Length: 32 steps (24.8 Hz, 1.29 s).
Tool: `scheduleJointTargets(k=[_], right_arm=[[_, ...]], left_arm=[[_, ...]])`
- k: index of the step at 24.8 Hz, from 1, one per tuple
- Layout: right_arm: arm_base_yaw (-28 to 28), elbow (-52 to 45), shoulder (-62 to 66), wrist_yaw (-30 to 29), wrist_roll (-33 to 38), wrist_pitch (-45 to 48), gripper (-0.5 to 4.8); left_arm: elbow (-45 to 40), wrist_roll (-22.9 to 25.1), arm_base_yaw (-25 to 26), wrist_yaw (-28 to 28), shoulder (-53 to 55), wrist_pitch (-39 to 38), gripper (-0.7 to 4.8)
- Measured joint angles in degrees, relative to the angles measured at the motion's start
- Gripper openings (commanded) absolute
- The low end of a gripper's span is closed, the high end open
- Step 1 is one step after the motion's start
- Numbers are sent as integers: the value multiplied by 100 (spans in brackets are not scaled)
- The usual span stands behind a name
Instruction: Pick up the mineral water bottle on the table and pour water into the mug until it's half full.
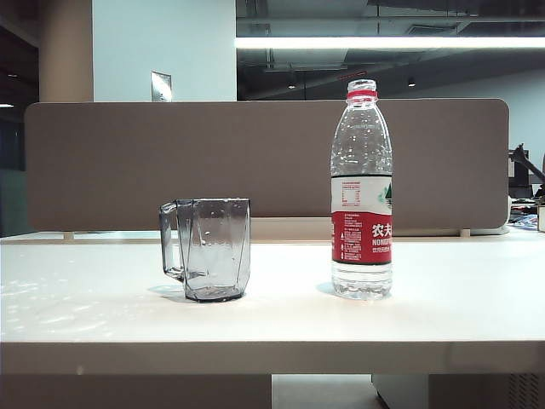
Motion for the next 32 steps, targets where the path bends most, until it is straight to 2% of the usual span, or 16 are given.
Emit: scheduleJointTargets(k=[12, 15, 19, 20, 22, 26, 28, 30, 32], right_arm=[[-2, 0, 0, 0, -2, 0, -1], [0, 0, 0, -2, -2, 0, -1], [-2, 0, 0, 0, 0, 0, -1], [-2, 0, 0, 0, -2, 0, -1], [-2, 0, 0, 0, 0, 0, -1], [-2, 0, 0, 0, 0, 0, -1], [-2, 0, 0, 0, 0, 0, -1], [-2, 0, 0, 0, -2, 0, -1], [0, 0, 0, 0, 0, 2, -1]], left_arm=[[11, 0, -17, -2, 31, -24, -1], [341, 0, -205, -20, 295, -474, -1], [1545, -2, -857, -37, 1464, -1416, -1], [2028, 0, -1176, -31, 1838, -1805, -1], [2494, -2, -1508, -33, 2129, -2048, -1], [3187, -2, -2159, -33, 2566, -2065, -1], [3663, -2, -2815, -20, 2935, -1847, -1], [3790, -2, -3279, -24, 3088, -1582, -1], [3790, 0, -3519, 0, 3080, -1329, -1]])
